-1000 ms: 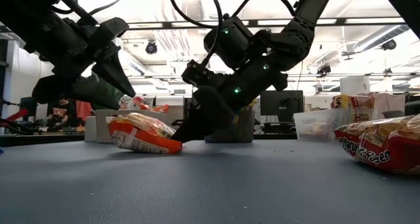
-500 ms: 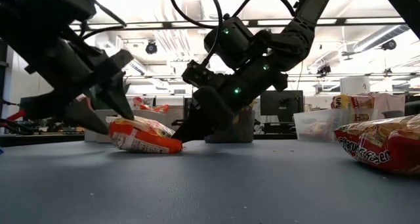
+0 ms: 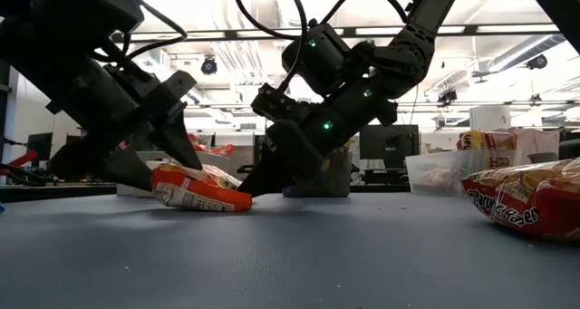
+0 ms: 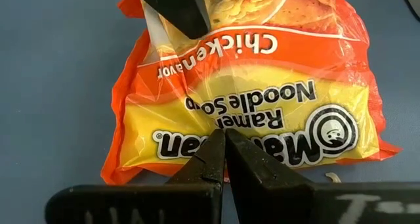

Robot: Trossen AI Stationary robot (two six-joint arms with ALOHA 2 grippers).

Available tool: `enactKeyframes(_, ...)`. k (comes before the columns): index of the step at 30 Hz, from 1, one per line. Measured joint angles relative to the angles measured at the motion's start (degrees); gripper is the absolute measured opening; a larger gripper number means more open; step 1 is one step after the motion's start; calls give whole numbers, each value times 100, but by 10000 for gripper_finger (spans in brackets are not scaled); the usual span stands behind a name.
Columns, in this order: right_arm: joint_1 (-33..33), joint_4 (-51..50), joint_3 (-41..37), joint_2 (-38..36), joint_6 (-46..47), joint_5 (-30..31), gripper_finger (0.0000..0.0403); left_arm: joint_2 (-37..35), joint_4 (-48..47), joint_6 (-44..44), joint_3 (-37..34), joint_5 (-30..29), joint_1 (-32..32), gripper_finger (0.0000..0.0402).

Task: Sort Maruchan noodles
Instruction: Put the orange pack noodle into the gray bin

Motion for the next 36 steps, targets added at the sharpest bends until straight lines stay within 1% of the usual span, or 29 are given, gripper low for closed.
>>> enactKeyframes(6,0,19,0,2,0,7,9,157,150,3,0,-119,-2,260)
enactKeyframes(15,-2,27,0,4,6,13,9,311,210,13,84,-191,-7,198)
enactKeyframes(20,-6,94,-7,4,346,-49,11,311,207,205,147,-189,-7,169)
enactKeyframes(23,3,111,-7,-6,439,-62,26,310,218,267,164,-187,-7,156)
enactKeyframes(26,7,85,-7,-39,553,-68,51,309,228,278,164,-187,-6,149)
enactKeyframes(31,7,32,-15,-128,618,-83,91,309,201,281,164,-189,-4,145)
enactKeyframes(36,6,-240,-15,-431,594,-94,112,286,162,322,164,-175,-4,145)
